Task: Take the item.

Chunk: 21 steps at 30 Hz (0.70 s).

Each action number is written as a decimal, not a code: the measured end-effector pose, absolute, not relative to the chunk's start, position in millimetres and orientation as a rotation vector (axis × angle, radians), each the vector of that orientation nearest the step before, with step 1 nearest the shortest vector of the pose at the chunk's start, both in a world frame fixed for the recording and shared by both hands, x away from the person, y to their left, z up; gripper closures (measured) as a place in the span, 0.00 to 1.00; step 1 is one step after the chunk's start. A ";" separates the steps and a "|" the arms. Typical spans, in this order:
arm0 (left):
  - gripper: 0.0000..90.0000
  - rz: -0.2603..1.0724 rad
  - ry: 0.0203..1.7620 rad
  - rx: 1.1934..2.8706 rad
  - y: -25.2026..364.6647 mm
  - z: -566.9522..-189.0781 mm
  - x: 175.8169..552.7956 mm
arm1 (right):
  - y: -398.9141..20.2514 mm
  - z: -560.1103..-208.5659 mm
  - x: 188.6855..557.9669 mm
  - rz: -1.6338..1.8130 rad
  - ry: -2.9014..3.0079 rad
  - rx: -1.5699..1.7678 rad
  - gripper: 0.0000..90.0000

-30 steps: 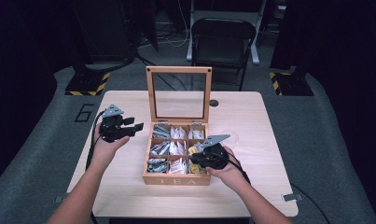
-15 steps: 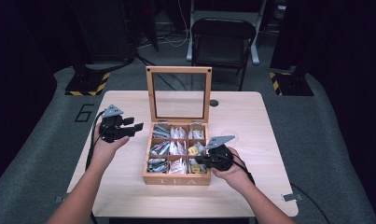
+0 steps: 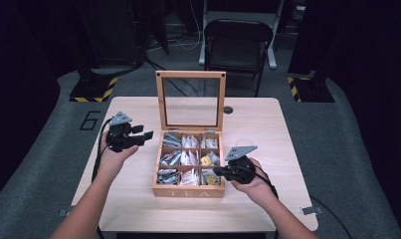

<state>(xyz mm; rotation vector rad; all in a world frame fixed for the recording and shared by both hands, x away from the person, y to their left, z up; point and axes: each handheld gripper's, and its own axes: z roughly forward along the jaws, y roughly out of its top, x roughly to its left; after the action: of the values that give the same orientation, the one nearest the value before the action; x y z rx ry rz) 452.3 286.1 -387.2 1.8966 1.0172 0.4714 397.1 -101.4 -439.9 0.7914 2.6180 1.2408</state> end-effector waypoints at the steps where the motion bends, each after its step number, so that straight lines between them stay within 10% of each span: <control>1: 0.53 0.471 1.018 1.896 286.2 -387.2 452.4 | -101.7 -439.5 396.8 1.252 2.617 0.795 1.00; 21: 0.53 0.479 1.020 1.884 287.3 -386.0 452.3 | -93.5 -422.0 402.9 1.335 2.544 0.771 1.00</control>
<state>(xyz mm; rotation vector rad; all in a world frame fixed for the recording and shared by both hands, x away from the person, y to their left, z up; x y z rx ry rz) 452.3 287.3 -386.0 1.8845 1.0204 0.4793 402.9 -93.5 -422.0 0.7705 2.5445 1.3345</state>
